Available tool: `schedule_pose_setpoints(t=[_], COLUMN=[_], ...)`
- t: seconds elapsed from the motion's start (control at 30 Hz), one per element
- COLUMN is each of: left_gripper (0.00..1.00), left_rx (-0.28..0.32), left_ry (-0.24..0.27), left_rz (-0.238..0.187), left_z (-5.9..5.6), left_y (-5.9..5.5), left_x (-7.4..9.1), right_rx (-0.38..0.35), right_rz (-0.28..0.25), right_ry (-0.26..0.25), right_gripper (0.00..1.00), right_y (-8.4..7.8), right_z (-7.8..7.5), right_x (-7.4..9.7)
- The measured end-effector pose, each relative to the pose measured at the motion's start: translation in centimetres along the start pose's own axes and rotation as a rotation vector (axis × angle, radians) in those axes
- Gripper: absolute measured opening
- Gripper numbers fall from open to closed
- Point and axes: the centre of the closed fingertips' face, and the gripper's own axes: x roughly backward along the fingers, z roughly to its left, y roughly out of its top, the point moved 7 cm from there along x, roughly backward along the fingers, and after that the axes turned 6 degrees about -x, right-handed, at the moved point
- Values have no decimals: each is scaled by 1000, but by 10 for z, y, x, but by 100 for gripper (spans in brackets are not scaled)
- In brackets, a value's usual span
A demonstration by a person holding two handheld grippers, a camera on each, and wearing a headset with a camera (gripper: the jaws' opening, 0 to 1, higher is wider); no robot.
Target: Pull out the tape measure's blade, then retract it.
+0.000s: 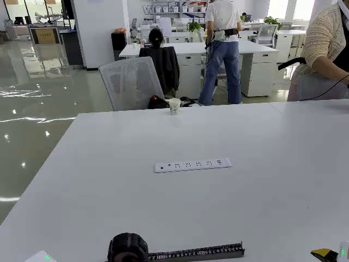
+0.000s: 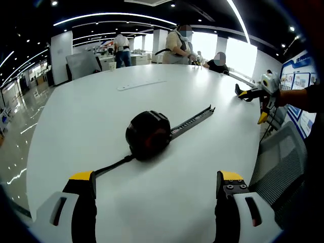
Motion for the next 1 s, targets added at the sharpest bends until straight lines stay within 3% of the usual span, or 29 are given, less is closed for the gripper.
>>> schedule_pose_setpoints(t=[0.23, 0.43, 0.77, 0.9, 0.93, 1.0], left_gripper=[99, 99, 99, 99, 99, 99], left_rx=[-31, 5, 40, 83, 90, 79], left_ry=[21, 22, 29, 38, 45, 112], left_rz=[-4, -13, -56, -68, -70, -93], left_z=[-3, -3, -3, -3, -2, 4], left_y=[8, 16, 37, 43, 44, 46], left_x=[-7, -15, -32, -38, -39, -40], right_rx=[9, 60, 167, 203, 215, 232], right_rz=[30, 94, 135, 175, 180, 193], right_ry=[43, 61, 147, 171, 171, 177], right_gripper=[99, 99, 99, 99, 99, 99], right_y=[3, 7, 34, 45, 47, 53], right_z=[-2, -12, -26, -33, -34, -39], right_x=[-6, -18, -42, -51, -53, -57])
